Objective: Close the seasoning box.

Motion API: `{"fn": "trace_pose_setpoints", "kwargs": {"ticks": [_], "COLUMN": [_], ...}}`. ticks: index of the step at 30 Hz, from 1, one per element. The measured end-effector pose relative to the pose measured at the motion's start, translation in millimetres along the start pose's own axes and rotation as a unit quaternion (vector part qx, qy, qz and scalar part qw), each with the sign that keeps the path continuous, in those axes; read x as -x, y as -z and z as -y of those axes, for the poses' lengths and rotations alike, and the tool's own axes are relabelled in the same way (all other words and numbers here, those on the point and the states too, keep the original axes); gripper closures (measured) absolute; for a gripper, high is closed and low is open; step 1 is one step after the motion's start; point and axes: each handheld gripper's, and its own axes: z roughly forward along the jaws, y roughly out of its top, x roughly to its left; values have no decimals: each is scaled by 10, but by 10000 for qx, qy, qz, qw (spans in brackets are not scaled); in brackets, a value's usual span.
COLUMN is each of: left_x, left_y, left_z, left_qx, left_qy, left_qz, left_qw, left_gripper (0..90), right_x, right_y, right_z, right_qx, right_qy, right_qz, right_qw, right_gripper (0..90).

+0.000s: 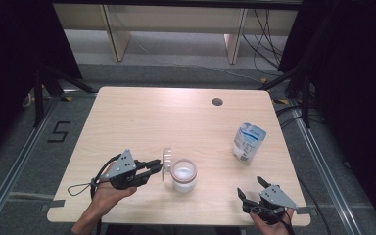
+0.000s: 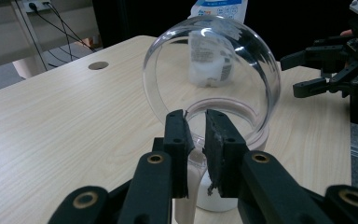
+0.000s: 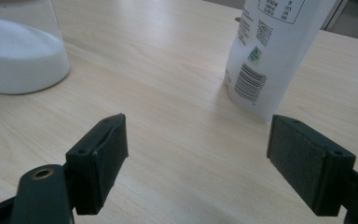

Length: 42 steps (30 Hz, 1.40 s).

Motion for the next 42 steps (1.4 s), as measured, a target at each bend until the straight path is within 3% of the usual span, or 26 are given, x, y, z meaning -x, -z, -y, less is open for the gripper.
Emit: {"fn": "trace_pose_setpoints", "kwargs": {"ticks": [8, 12, 17, 21, 22, 26, 32, 34, 35, 39, 40, 42], "left_x": [15, 11, 11, -4, -11, -30, -56, -56, -57, -60, -72, -58], "left_y": [-50, -62, -58, -11, 0, 54, 98, 125, 134, 174, 174, 183], "left_z": [-12, -9, -6, 17, 28, 77, 230, 279, 303, 368, 380, 403], "left_qx": [-24, -36, -48, -35, -7, -17, -59, -122, -104, -166, -149, -241], "left_qy": [-39, -52, -57, 105, 103, 238, 334, 319, 350, 521, 477, 525], "left_qz": [52, 81, 133, 165, 234, 179, 209, 148, 133, 69, 116, 35], "left_qw": [10000, 9999, 9999, 9998, 9997, 9996, 9992, 9993, 9992, 9985, 9987, 9983], "left_gripper": [780, 780, 766, 679, 642, 492, 397, 383, 375, 335, 328, 313], "right_x": [2, -16, 9, -7, -7, -2, 10, -15, 17, 15, -1, 9], "right_y": [9, 23, 7, 18, 18, 18, 17, 32, 21, 34, 55, 49], "right_z": [0, 1, 4, 0, 1, 4, 5, 10, 10, 4, 5, 13], "right_qx": [0, -50, 10, -14, -4, -11, -5, -19, 68, 124, 88, 179], "right_qy": [-47, -182, -24, -112, -122, -136, -143, -369, -212, -442, -548, -552], "right_qz": [-14, 17, -3, -11, -21, -44, -156, -140, -168, -320, -254, -347], "right_qw": [10000, 9998, 10000, 9999, 9999, 9999, 9998, 9992, 9996, 9984, 9981, 9977], "right_gripper": [214, 214, 215, 216, 216, 215, 211, 209, 206, 186, 182, 159]}}
